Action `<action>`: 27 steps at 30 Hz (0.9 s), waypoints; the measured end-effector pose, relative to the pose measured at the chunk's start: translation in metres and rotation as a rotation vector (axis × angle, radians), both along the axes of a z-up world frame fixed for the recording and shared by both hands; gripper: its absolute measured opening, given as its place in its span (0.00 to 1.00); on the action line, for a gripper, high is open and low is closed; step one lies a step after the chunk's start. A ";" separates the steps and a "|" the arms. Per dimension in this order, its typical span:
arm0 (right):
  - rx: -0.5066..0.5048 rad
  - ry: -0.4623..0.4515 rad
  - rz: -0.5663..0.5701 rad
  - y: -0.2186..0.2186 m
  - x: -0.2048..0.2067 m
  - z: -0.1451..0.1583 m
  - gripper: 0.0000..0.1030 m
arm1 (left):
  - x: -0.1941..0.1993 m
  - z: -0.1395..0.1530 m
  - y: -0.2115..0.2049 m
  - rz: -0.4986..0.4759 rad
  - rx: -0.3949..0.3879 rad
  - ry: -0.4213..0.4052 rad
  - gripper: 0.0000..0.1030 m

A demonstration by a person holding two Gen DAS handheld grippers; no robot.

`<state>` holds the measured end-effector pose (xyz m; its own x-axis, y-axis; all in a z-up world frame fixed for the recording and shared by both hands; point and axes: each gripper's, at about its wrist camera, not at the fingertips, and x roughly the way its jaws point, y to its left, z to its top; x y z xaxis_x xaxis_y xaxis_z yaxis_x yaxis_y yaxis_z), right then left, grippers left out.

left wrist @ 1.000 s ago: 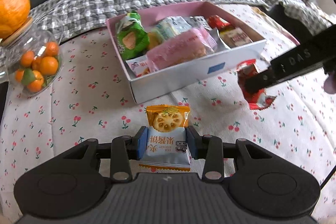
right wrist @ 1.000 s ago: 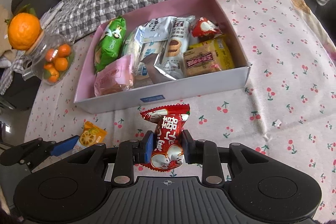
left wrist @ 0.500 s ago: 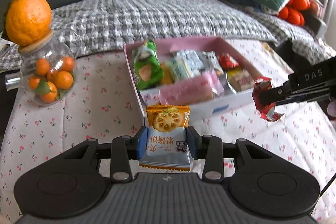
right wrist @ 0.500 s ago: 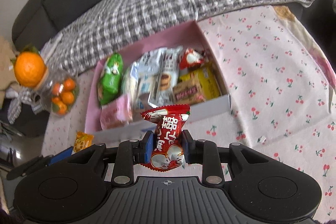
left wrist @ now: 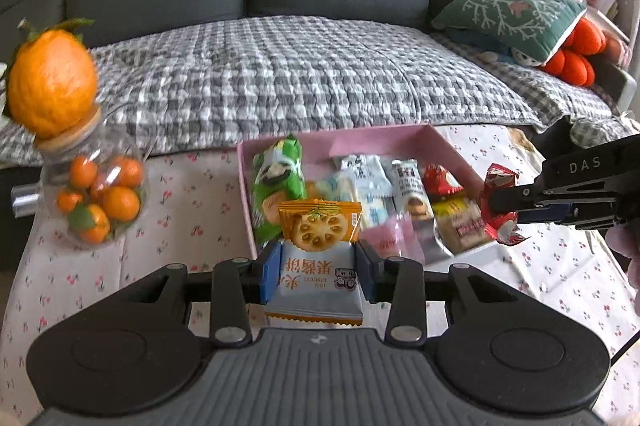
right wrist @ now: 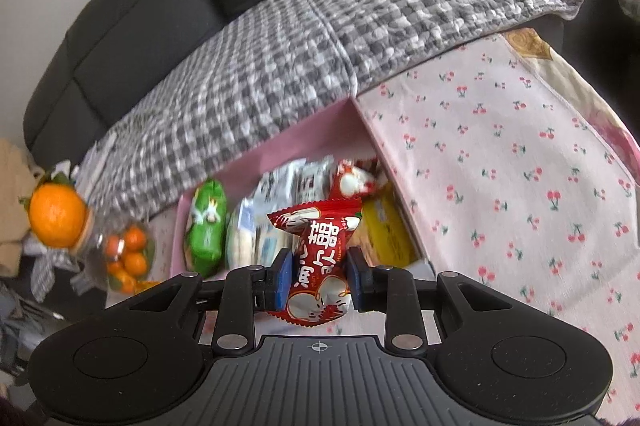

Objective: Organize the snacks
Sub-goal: 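Carry both held packets over the pink box and lower them inside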

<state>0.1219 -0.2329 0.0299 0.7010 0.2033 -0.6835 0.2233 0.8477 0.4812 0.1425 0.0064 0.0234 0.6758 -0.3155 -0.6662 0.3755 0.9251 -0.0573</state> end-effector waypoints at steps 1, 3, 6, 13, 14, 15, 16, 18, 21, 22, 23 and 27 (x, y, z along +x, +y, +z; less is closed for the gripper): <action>0.009 -0.006 -0.006 -0.002 0.002 -0.001 0.27 | 0.004 0.000 -0.003 -0.003 0.000 -0.001 0.35; 0.026 -0.018 -0.017 -0.005 0.007 -0.004 0.27 | 0.011 0.001 -0.008 -0.005 -0.005 -0.003 0.35; 0.045 -0.031 -0.031 -0.009 0.014 -0.008 0.27 | 0.024 0.001 -0.017 -0.008 -0.011 -0.007 0.35; 0.061 -0.054 -0.024 -0.005 0.027 -0.014 0.28 | 0.052 -0.007 -0.038 -0.012 0.024 -0.011 0.35; 0.062 -0.060 -0.023 -0.005 0.029 -0.015 0.28 | 0.054 -0.008 -0.039 -0.014 0.026 -0.010 0.35; 0.068 -0.068 -0.022 -0.005 0.030 -0.015 0.28 | 0.057 -0.008 -0.041 -0.015 0.027 -0.011 0.35; 0.077 -0.074 -0.020 -0.005 0.031 -0.016 0.28 | 0.060 -0.009 -0.043 -0.016 0.027 -0.012 0.35; 0.085 -0.084 -0.015 -0.005 0.033 -0.016 0.28 | 0.065 -0.010 -0.047 -0.015 0.020 -0.010 0.35; 0.075 -0.096 -0.021 -0.007 0.034 -0.017 0.31 | 0.071 -0.012 -0.052 -0.015 0.002 -0.003 0.35; 0.075 -0.096 -0.027 -0.009 0.035 -0.017 0.31 | 0.073 -0.012 -0.054 -0.021 -0.006 -0.002 0.36; 0.080 -0.093 -0.031 -0.011 0.035 -0.018 0.32 | 0.074 -0.013 -0.056 -0.028 -0.009 -0.002 0.37; 0.096 -0.068 -0.052 -0.018 0.036 -0.022 0.45 | 0.074 -0.015 -0.063 -0.018 0.019 -0.021 0.64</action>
